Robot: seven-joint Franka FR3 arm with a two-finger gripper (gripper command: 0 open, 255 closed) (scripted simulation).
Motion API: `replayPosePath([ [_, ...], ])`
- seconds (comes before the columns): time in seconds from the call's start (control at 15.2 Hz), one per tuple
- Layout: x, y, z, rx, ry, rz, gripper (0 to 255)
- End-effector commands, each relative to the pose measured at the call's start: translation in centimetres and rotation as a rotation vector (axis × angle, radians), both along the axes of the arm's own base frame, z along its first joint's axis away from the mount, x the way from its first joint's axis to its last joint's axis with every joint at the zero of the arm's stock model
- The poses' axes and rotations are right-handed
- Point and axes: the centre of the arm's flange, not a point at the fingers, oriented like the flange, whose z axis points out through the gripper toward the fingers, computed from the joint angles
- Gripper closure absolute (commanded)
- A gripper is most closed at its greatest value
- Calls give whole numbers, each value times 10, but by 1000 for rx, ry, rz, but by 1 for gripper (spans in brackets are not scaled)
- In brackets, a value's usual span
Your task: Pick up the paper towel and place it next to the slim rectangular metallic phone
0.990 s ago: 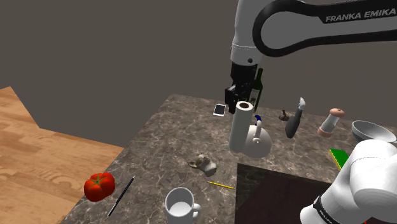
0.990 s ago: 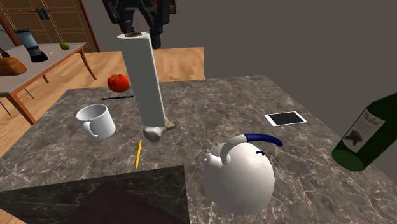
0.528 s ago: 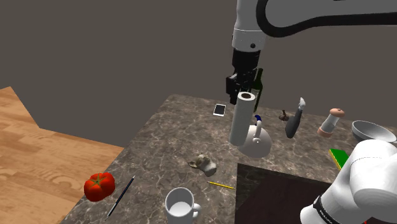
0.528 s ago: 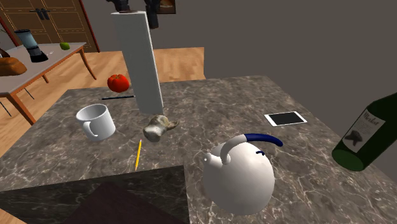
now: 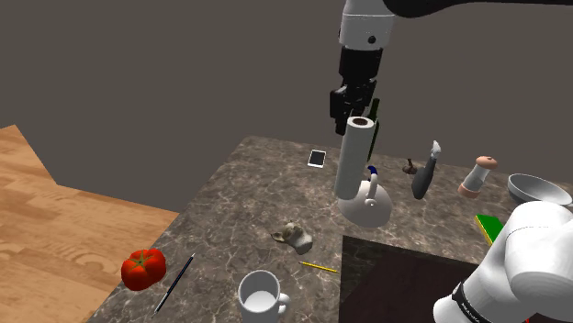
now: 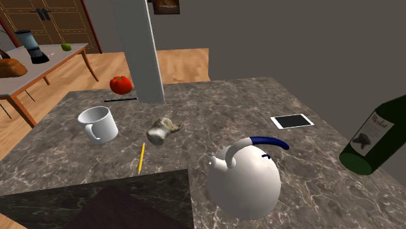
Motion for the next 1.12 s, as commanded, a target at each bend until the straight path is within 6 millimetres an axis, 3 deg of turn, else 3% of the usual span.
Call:
replayPosePath([
  [0.0,1,0,11,0,0,0,255],
  [0.33,1,0,37,0,0,0,255],
  [1.06,66,-130,37,0,0,0,255],
])
